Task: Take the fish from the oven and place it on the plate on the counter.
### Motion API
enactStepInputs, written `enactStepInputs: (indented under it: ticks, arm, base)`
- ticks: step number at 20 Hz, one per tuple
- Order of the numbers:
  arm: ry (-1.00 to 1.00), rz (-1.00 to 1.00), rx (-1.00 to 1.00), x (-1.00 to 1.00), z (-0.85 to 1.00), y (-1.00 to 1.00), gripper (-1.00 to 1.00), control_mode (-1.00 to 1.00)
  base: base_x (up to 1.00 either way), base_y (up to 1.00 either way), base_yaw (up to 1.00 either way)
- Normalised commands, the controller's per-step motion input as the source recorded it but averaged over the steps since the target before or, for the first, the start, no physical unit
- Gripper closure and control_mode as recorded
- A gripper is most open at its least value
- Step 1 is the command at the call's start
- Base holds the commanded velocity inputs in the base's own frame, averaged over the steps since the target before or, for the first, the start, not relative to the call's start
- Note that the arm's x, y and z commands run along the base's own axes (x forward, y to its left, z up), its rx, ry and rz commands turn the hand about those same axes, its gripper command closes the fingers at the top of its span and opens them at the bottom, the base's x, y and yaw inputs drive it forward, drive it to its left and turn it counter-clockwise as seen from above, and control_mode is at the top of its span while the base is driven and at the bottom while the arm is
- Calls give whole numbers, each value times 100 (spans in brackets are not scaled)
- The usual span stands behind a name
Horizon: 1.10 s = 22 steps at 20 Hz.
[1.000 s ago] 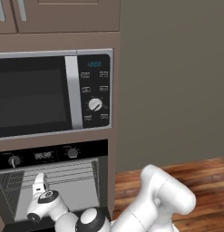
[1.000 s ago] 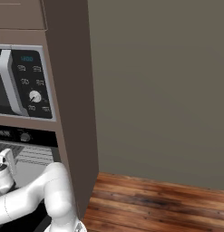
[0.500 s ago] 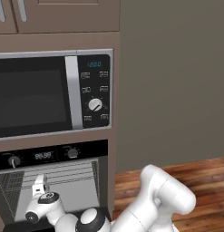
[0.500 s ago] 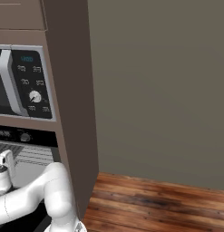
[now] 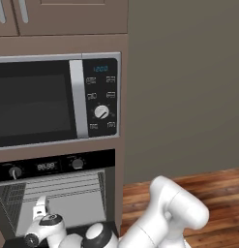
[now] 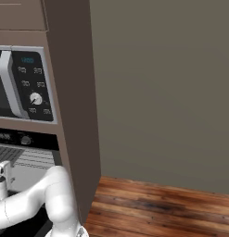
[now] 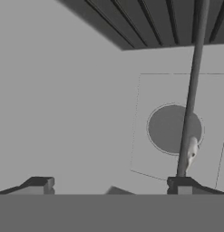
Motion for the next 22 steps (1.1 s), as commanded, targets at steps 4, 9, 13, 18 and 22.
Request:
enactStepInputs:
  ticks: [4, 9, 13, 18, 22]
  arm:
    - [-16, -2, 0, 35, -66, 0, -100, -100]
    - [-17, -2, 0, 24, -64, 0, -100, -100]
    - [-17, -3, 1, -2, -73, 0, -100, -100]
    - [-22, -1, 1, -34, -33, 5, -100, -100]
    - [-26, 0, 0, -5, -19, 7, -100, -100]
  base:
    - [0, 0, 0]
    - [0, 0, 0]
    - [0, 0, 0]
    - [0, 0, 0]
    - [0, 0, 0]
